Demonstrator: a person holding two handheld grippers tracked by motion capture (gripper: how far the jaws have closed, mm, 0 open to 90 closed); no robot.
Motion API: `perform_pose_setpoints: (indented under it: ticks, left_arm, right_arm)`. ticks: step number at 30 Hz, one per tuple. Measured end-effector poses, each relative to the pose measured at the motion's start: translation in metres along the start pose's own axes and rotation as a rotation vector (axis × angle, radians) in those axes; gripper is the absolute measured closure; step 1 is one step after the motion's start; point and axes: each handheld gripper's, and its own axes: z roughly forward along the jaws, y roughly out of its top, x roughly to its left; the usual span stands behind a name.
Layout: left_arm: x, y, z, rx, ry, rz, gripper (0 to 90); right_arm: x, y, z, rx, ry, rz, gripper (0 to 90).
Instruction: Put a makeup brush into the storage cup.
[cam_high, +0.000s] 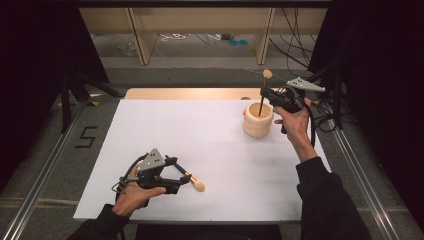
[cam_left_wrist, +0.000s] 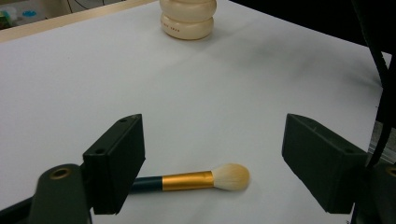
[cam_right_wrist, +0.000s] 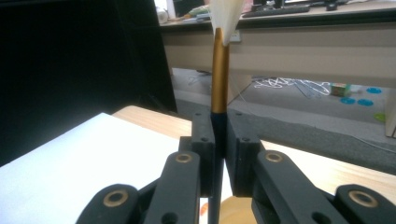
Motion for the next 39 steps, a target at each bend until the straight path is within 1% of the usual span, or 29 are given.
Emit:
perform_pose_setpoints:
  ticks: [1, 2, 4, 6, 7, 10, 11, 13, 14, 15, 16, 20, 22, 23, 24, 27, 28, 30, 31, 33, 34, 35, 36, 37, 38, 39]
  left_arm:
    - [0.000, 0.000, -0.001, 0.001, 0.008, 0.001, 21.3]
    - [0.000, 0.000, -0.001, 0.001, 0.008, 0.004, 21.3]
    - [0.000, -0.001, 0.000, -0.001, 0.002, -0.001, 21.3]
    - [-0.001, -0.001, -0.001, 0.004, 0.009, 0.003, 21.3]
    - [-0.001, -0.002, 0.000, 0.004, 0.004, 0.001, 21.3]
    - [-0.002, -0.002, 0.001, 0.005, 0.003, 0.003, 21.3]
    - [-0.002, -0.002, 0.001, 0.005, 0.002, 0.003, 21.3]
    - [-0.001, -0.002, 0.001, 0.005, 0.001, 0.003, 21.3]
    - [-0.001, -0.002, 0.001, 0.006, 0.002, 0.005, 21.2]
    - [-0.001, -0.002, 0.000, 0.007, 0.002, 0.001, 21.2]
    - [0.000, -0.002, 0.000, 0.008, 0.001, 0.008, 21.2]
    - [0.001, -0.002, 0.000, 0.010, 0.001, 0.000, 21.2]
    - [0.001, -0.003, 0.001, 0.009, -0.008, -0.003, 21.1]
    - [0.001, -0.003, 0.001, 0.009, -0.007, -0.002, 21.1]
    - [0.001, -0.003, 0.001, 0.009, -0.007, -0.002, 21.1]
    - [0.001, -0.003, 0.001, 0.010, -0.007, -0.002, 21.1]
    - [0.001, -0.003, 0.001, 0.009, -0.007, -0.004, 21.1]
    - [0.001, -0.002, 0.000, 0.010, -0.001, -0.005, 21.1]
    - [0.001, -0.002, 0.000, 0.009, -0.003, -0.005, 21.1]
    - [0.001, -0.002, 0.000, 0.010, -0.003, -0.004, 21.1]
    - [0.001, -0.002, 0.000, 0.010, -0.003, -0.005, 21.1]
    - [0.001, -0.002, 0.000, 0.009, -0.003, -0.004, 21.1]
    - [0.001, -0.002, 0.000, 0.008, -0.003, -0.010, 21.1]
    - [0.001, -0.002, 0.000, 0.007, -0.004, -0.004, 21.1]
    - [0.001, -0.002, 0.000, 0.007, -0.004, -0.007, 21.1]
    - [0.001, -0.002, 0.000, 0.008, -0.005, -0.009, 21.1]
  right_arm:
    - [-0.002, 0.000, 0.001, -0.002, -0.011, -0.004, 83.3]
    - [-0.003, 0.001, 0.002, -0.004, -0.020, -0.003, 83.3]
    - [-0.005, 0.002, 0.003, -0.013, -0.022, 0.005, 83.3]
    - [-0.007, 0.002, 0.005, -0.009, -0.036, -0.005, 83.3]
    - [-0.007, 0.002, 0.006, -0.009, -0.036, -0.006, 83.3]
    - [-0.010, 0.000, 0.010, -0.005, -0.043, -0.003, 83.2]
    - [-0.010, -0.001, 0.011, 0.000, -0.048, 0.006, 83.2]
    - [-0.012, -0.004, 0.013, -0.002, -0.058, 0.004, 83.2]
    - [-0.014, -0.005, 0.014, 0.007, -0.064, -0.001, 83.2]
    - [-0.015, -0.006, 0.015, 0.011, -0.068, 0.005, 83.2]
    - [-0.017, -0.007, 0.016, 0.013, -0.071, 0.005, 83.2]
    - [-0.020, -0.012, 0.018, 0.024, -0.081, 0.011, 83.2]
    - [-0.022, -0.014, 0.019, 0.023, -0.077, 0.017, 83.2]
    - [-0.022, -0.016, 0.019, 0.030, -0.076, 0.028, 83.2]
    - [-0.024, -0.018, 0.020, 0.030, -0.083, 0.022, 83.2]
    - [-0.027, -0.023, 0.022, 0.034, -0.089, 0.031, 83.2]
    - [-0.027, -0.024, 0.022, 0.038, -0.084, 0.042, 83.1]
    - [-0.027, -0.026, 0.023, 0.044, -0.086, 0.046, 83.1]
    - [-0.028, -0.027, 0.024, 0.044, -0.086, 0.039, 83.1]
    - [-0.028, -0.029, 0.025, 0.049, -0.083, 0.050, 83.1]
    - [-0.028, -0.030, 0.026, 0.050, -0.084, 0.041, 83.1]
    - [-0.028, -0.031, 0.026, 0.057, -0.078, 0.055, 83.1]
    - [-0.029, -0.032, 0.027, 0.056, -0.083, 0.043, 83.1]
    - [-0.028, -0.032, 0.027, 0.063, -0.080, 0.055, 83.1]
    - [-0.029, -0.033, 0.027, 0.059, -0.083, 0.045, 83.1]
    - [-0.029, -0.034, 0.027, 0.061, -0.082, 0.047, 83.1]
